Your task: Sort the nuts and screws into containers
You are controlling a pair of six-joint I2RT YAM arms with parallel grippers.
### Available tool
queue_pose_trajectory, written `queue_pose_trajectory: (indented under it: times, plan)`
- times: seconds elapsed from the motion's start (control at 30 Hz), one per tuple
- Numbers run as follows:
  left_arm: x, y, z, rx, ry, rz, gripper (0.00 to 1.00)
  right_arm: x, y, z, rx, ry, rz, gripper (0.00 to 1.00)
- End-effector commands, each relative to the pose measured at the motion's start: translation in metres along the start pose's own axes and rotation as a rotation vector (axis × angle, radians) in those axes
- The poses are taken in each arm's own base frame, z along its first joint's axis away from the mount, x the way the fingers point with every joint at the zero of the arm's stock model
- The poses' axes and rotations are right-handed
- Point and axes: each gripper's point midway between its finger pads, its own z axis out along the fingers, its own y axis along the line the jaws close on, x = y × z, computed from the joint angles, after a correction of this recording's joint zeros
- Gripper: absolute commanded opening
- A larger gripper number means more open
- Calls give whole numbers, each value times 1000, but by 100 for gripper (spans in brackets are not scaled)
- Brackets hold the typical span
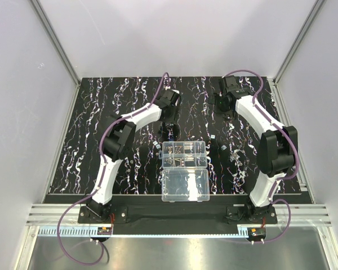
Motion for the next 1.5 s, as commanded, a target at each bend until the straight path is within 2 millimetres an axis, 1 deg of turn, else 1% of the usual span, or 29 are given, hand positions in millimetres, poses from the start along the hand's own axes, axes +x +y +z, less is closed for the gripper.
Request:
queue_pose_trajectory:
  times: [0.0,0.07,0.23,0.43,0.5,0.6,0.73,0.87,0.9,0.97,1.0,1.03,1.1,1.13,1.2,1.23,1.27,1.3,1.33,1.37,1.4,1.43,1.47]
  plan:
    - [1,6,9,-42,1,-14,58,-13,-5,-11,13,-56,-5,90]
    - [4,6,11,-38,5,-10,52,-13,-4,-10,11,-56,-5,89]
    - [10,6,18,-32,21,-3,44,-11,-5,-9,12,-44,-6,89]
    - [14,6,19,-28,27,8,26,-12,-4,-9,12,-44,-6,88]
    - [11,4,19,-13,6,27,22,-10,-3,-7,9,-37,-6,88]
    - [10,4,17,-6,-6,35,19,-9,-3,-5,4,-26,-7,87]
    - [9,4,12,-4,-15,34,18,-9,-4,-5,9,-27,-7,87]
    - [1,2,-5,7,-45,24,18,-10,-6,-4,22,-29,4,87]
    - [-4,2,-15,13,-62,16,18,-10,-8,-4,33,-28,12,87]
    - [-10,-1,-28,26,-86,14,18,-10,-11,-4,43,-32,35,87]
    - [-12,-1,-35,30,-98,11,18,-10,-11,-6,40,-38,43,87]
    - [-18,-3,-47,41,-119,8,18,-12,-14,-8,37,-46,57,88]
    - [-19,-5,-59,52,-118,12,19,-15,-15,-11,28,-60,75,89]
    - [-24,-9,-71,67,-130,14,19,-16,-18,-12,31,-65,89,89]
    - [-18,-15,-83,77,-116,32,19,-13,-22,-12,32,-57,106,91]
    - [-17,-17,-93,87,-122,36,19,-12,-25,-12,34,-56,116,91]
    - [-13,-25,-100,100,-119,52,19,-10,-26,-11,30,-52,131,91]
    - [-10,-29,-105,108,-120,55,19,-3,-28,-9,29,-41,138,92]
    - [-8,-34,-115,123,-128,62,19,-3,-27,-8,15,-47,150,92]
    - [-2,-44,-121,142,-125,75,19,2,-31,-8,18,-40,169,93]
    - [2,-51,-126,154,-123,84,19,5,-33,-7,19,-38,178,93]
    - [8,-65,-133,183,-121,108,19,5,-34,-7,18,-45,190,96]
    - [12,-71,-143,198,-125,119,19,5,-37,-10,25,-54,199,98]
